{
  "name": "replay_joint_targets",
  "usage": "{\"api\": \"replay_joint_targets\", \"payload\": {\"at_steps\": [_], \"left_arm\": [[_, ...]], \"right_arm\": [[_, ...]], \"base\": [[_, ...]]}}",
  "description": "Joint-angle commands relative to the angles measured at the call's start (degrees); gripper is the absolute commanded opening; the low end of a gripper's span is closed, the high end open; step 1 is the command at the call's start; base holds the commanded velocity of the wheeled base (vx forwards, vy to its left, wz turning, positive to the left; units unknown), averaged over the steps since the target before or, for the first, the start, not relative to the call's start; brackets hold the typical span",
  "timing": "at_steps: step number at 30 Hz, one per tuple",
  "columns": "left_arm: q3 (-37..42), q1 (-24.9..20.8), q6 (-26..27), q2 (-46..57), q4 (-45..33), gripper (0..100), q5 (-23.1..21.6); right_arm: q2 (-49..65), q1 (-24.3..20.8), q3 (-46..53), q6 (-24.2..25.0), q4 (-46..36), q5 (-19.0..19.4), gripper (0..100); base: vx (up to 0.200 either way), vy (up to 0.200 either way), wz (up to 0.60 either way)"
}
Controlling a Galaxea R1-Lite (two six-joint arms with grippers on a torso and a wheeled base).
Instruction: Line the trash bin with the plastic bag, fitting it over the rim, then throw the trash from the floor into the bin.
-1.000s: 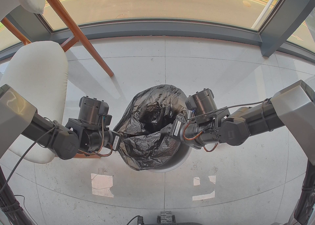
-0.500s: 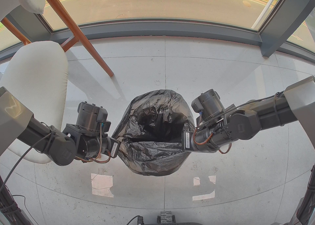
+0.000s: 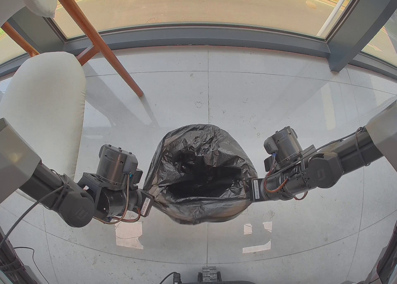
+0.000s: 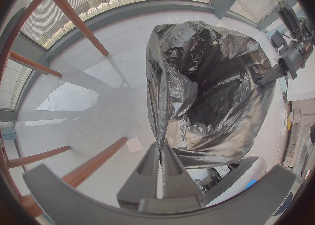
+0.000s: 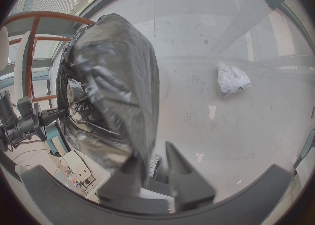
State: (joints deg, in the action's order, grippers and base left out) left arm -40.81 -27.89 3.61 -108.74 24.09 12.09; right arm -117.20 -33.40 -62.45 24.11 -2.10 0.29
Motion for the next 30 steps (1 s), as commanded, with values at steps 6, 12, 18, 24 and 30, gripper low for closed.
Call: {"api": "replay_joint_targets", "payload": {"at_steps": [6,12,18,24,30], "left_arm": [[2.14,-0.41,0.17,0.11,0.17,0,-0.05],[2.49,-0.41,0.17,0.37,0.34,0,-0.14],[3.11,-0.58,0.52,0.72,2.45,100,-0.49],[3.37,-3.13,-1.32,3.71,6.06,100,-0.14],[6.71,0.65,-3.52,7.05,6.15,100,-0.05]], "right_arm": [[4.44,-2.02,6.64,0.06,2.18,-0.03,100],[9.71,2.55,7.08,0.41,5.26,0.59,100],[13.14,8.00,8.31,0.50,5.52,1.03,100],[14.54,17.85,9.19,-0.21,5.79,3.84,100],[11.29,25.05,13.23,-1.26,13.87,9.29,100]], "base": [[0.000,0.000,0.00],[0.000,0.000,0.00],[0.000,0.000,0.00],[0.000,0.000,0.00],[0.000,0.000,0.00]]}}
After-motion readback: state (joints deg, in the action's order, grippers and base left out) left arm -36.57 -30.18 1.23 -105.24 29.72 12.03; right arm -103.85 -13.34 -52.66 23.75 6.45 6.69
